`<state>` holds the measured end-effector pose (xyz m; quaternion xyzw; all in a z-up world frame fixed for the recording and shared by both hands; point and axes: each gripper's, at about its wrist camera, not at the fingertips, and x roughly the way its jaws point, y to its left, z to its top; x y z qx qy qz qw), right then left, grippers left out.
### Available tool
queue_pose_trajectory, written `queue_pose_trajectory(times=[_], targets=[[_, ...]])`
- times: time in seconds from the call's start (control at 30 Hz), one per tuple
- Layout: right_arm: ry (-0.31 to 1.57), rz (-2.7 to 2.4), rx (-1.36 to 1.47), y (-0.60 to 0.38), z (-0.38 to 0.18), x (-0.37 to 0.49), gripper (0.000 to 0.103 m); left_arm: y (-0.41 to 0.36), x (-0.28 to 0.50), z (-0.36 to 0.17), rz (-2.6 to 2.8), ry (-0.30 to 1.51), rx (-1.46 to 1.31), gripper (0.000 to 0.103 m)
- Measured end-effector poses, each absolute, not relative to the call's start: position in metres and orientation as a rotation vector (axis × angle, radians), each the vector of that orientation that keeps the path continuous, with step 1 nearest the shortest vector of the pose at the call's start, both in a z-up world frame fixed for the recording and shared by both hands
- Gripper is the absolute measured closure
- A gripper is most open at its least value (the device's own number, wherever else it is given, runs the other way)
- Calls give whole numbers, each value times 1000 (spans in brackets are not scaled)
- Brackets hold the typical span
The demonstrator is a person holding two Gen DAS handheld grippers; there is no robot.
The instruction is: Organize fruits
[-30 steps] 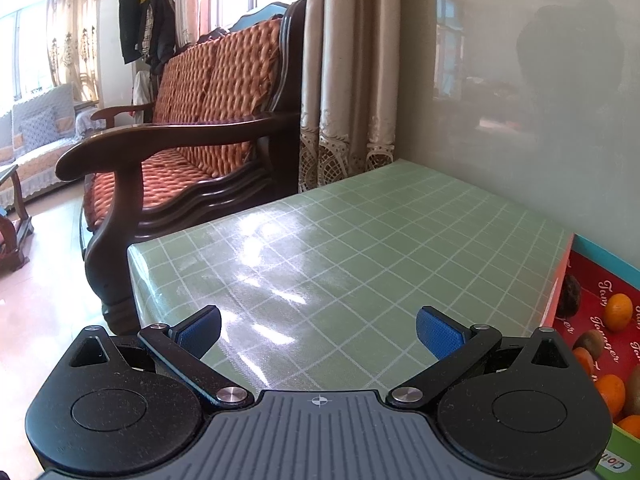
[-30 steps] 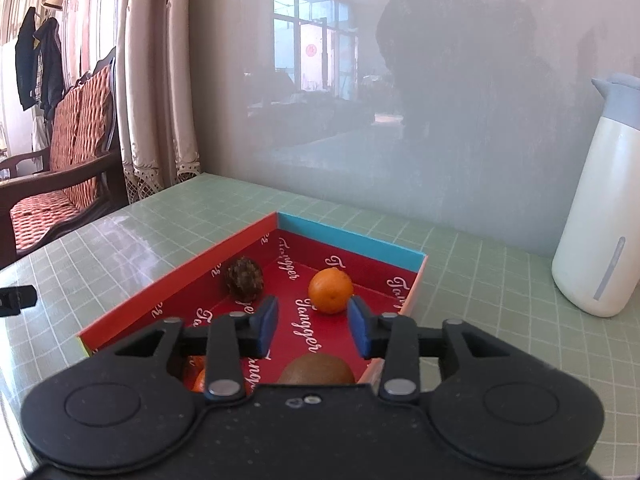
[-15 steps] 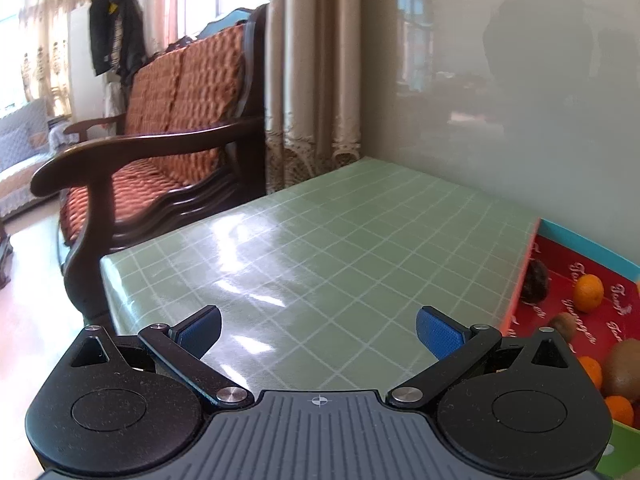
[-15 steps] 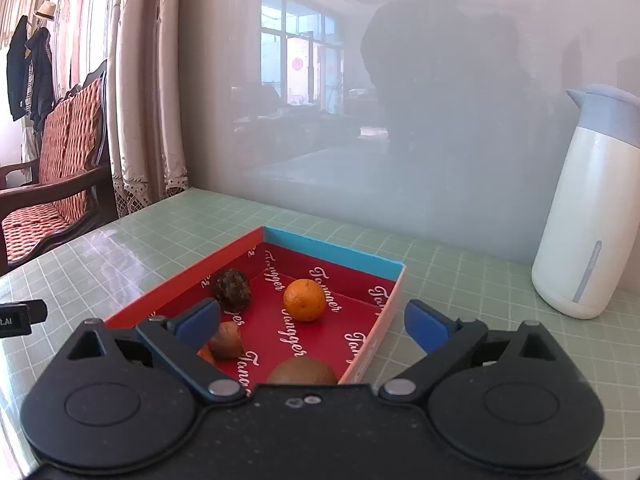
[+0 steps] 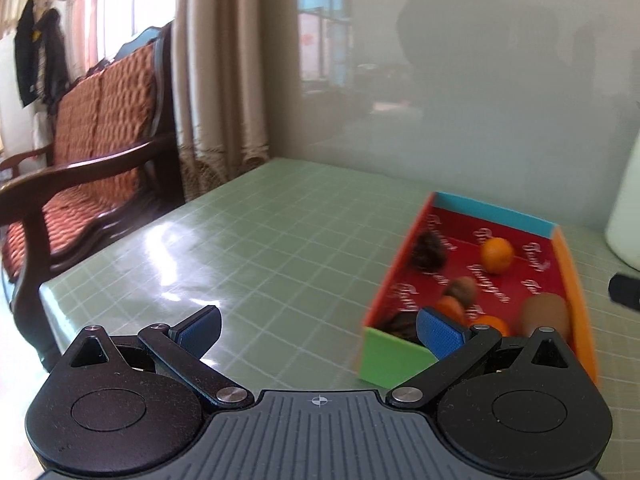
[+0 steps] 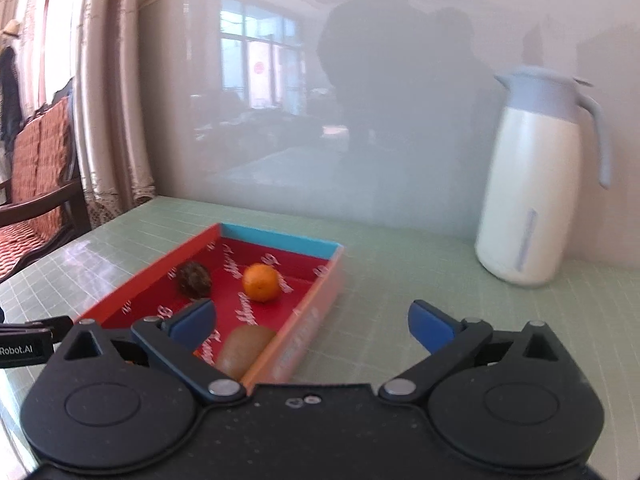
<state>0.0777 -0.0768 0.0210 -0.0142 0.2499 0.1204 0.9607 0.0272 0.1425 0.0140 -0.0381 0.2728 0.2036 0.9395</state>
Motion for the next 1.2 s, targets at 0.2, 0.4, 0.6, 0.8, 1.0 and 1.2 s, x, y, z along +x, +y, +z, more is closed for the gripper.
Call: queue_pose_trajectory(times=[0.2, 0.4, 0.6, 0.8, 1.0, 1.2], targets=[[531, 148, 42, -102, 23, 52, 0, 122, 8, 32, 348, 538, -56, 0], [522, 80, 25, -114, 28, 24, 0, 108, -9, 45, 295, 529, -35, 0], [529, 75, -7, -112, 28, 4, 0, 101, -25, 58, 276, 514, -33, 0], [517, 98, -35, -103, 36, -13, 0, 97, -38, 69, 265, 510, -24, 0], [510, 111, -13, -103, 37, -17, 0, 95, -44, 69, 255, 512, -23, 0], [502, 106, -15, -103, 38, -19, 0, 93, -43, 69, 245, 512, -22, 0]])
